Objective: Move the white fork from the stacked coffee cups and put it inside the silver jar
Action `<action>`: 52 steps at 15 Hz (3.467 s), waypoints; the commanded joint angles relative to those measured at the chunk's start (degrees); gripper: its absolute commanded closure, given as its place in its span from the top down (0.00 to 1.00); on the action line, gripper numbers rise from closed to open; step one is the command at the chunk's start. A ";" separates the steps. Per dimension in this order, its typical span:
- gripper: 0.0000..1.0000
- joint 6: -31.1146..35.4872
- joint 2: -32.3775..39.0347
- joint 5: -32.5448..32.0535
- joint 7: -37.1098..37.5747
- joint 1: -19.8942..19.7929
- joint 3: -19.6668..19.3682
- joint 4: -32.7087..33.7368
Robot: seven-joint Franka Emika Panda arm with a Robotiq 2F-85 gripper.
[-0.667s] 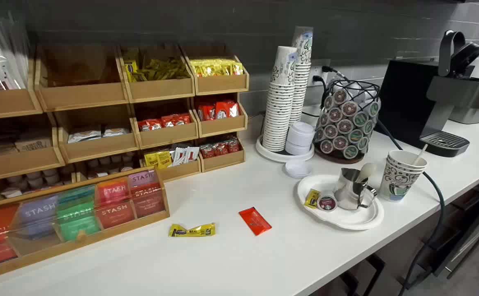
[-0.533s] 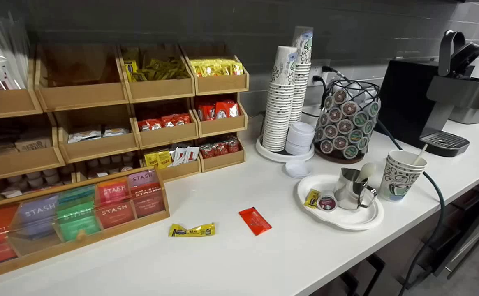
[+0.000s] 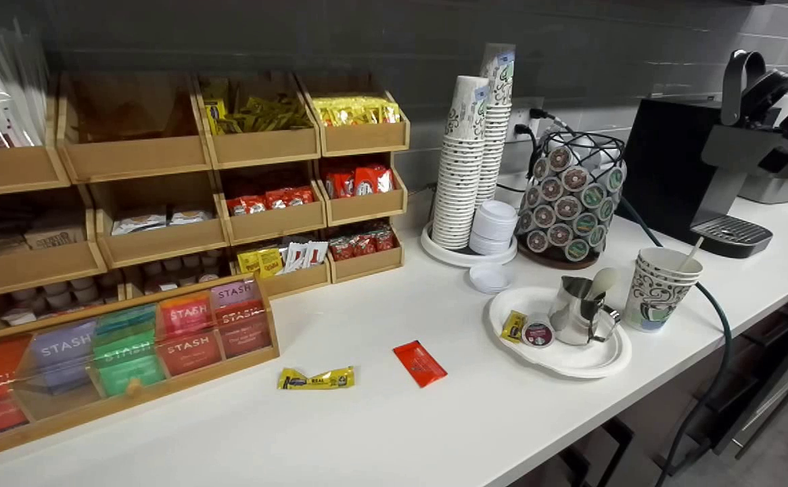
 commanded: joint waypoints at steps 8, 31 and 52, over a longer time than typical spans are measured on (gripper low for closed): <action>1.00 8.60 11.62 6.02 -13.47 3.59 -1.41 -1.46; 0.46 -2.68 32.68 19.98 -34.48 -6.12 1.66 15.96; 0.01 -14.98 18.16 6.50 -26.77 -5.34 6.43 17.07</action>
